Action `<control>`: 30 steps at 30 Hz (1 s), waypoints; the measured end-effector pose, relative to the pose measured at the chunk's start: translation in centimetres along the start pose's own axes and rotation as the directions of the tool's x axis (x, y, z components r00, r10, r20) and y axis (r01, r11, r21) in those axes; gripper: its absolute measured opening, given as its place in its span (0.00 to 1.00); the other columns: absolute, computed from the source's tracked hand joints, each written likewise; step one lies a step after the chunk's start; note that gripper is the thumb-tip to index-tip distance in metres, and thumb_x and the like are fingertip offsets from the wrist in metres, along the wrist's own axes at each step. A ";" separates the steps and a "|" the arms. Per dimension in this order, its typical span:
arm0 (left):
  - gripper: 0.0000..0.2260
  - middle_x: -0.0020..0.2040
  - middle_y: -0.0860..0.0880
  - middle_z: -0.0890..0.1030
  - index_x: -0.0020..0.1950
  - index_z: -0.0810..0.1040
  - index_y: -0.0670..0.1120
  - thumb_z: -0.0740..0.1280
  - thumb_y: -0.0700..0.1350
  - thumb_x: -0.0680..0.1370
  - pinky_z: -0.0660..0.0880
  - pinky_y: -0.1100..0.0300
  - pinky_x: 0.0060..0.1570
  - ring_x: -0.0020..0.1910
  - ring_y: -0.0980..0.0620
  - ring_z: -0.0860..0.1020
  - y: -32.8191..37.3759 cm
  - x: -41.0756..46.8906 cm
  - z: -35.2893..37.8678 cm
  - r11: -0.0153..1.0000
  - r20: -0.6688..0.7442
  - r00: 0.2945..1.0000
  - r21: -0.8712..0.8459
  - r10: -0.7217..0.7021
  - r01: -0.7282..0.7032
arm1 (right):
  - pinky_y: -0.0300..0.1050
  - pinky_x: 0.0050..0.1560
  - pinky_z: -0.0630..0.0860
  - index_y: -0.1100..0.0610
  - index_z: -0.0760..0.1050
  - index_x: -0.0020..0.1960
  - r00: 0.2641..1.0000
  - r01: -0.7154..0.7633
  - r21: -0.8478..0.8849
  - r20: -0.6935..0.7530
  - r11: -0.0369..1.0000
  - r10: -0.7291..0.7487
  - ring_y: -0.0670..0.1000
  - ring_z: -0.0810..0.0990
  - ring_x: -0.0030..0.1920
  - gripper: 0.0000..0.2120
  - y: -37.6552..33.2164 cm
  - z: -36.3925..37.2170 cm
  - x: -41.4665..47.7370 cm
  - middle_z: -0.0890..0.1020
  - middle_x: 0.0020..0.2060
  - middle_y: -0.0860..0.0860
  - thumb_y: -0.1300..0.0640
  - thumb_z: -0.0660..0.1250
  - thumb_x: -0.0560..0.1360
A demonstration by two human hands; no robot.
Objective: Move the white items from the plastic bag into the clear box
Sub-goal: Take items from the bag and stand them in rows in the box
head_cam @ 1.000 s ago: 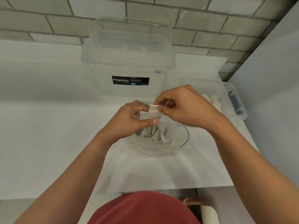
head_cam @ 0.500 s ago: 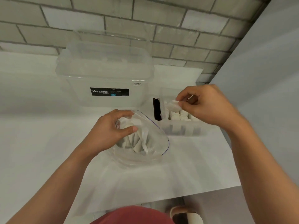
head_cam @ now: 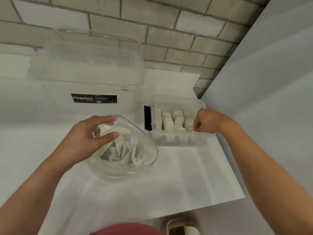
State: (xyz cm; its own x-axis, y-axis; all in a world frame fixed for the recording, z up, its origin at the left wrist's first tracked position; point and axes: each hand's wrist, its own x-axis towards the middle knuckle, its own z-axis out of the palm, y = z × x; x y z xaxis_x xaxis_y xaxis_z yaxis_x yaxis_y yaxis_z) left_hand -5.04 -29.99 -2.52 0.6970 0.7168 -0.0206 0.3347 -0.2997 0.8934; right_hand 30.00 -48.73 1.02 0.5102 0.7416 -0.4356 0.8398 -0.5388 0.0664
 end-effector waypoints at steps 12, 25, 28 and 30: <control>0.13 0.54 0.64 0.81 0.56 0.81 0.59 0.75 0.51 0.72 0.69 0.74 0.40 0.37 0.56 0.71 -0.3 0.3 -0.1 0.999 -0.064 0.997 0.024 -0.045 0.047 | 0.56 0.62 0.60 0.43 0.80 0.39 0.992 0.074 -0.345 0.123 0.936 -0.033 0.57 0.76 0.59 0.12 -0.4 1.5 3.3 0.83 0.48 0.44 0.58 0.64 0.74; 0.13 0.55 0.63 0.81 0.57 0.81 0.59 0.74 0.47 0.74 0.71 0.63 0.45 0.38 0.54 0.71 -0.1 0.2 -0.4 0.999 -0.052 0.998 0.022 -0.032 0.033 | 0.52 0.54 0.56 0.49 0.81 0.42 0.992 0.090 -0.423 0.121 0.902 -0.042 0.50 0.77 0.46 0.07 -0.3 1.3 3.3 0.80 0.39 0.45 0.58 0.65 0.72; 0.18 0.55 0.62 0.81 0.58 0.80 0.59 0.70 0.38 0.75 0.72 0.63 0.46 0.37 0.54 0.71 -0.4 -0.1 -0.7 0.999 -0.051 0.999 0.041 -0.005 0.007 | 0.50 0.53 0.60 0.44 0.81 0.45 0.997 0.073 -0.320 -0.013 0.945 -0.082 0.48 0.78 0.49 0.04 0.1 -1.0 1.9 0.79 0.44 0.41 0.46 0.72 0.72; 0.22 0.56 0.61 0.81 0.58 0.80 0.58 0.66 0.33 0.74 0.72 0.64 0.45 0.36 0.55 0.71 -0.6 -0.4 -0.9 0.999 -0.053 0.999 0.053 0.002 0.001 | 0.47 0.53 0.71 0.47 0.84 0.51 0.956 0.151 -0.115 -0.236 0.982 -0.175 0.48 0.78 0.46 0.09 -0.8 -2.3 -0.6 0.78 0.43 0.42 0.45 0.74 0.73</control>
State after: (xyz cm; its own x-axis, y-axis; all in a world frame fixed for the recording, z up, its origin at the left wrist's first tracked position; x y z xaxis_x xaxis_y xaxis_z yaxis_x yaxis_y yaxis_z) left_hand -6.11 -29.54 -2.65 0.6632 0.7484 0.0046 0.3688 -0.3322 0.8681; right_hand 29.46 -47.88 3.27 0.3845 0.8974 -0.2162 0.9230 -0.3707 0.1027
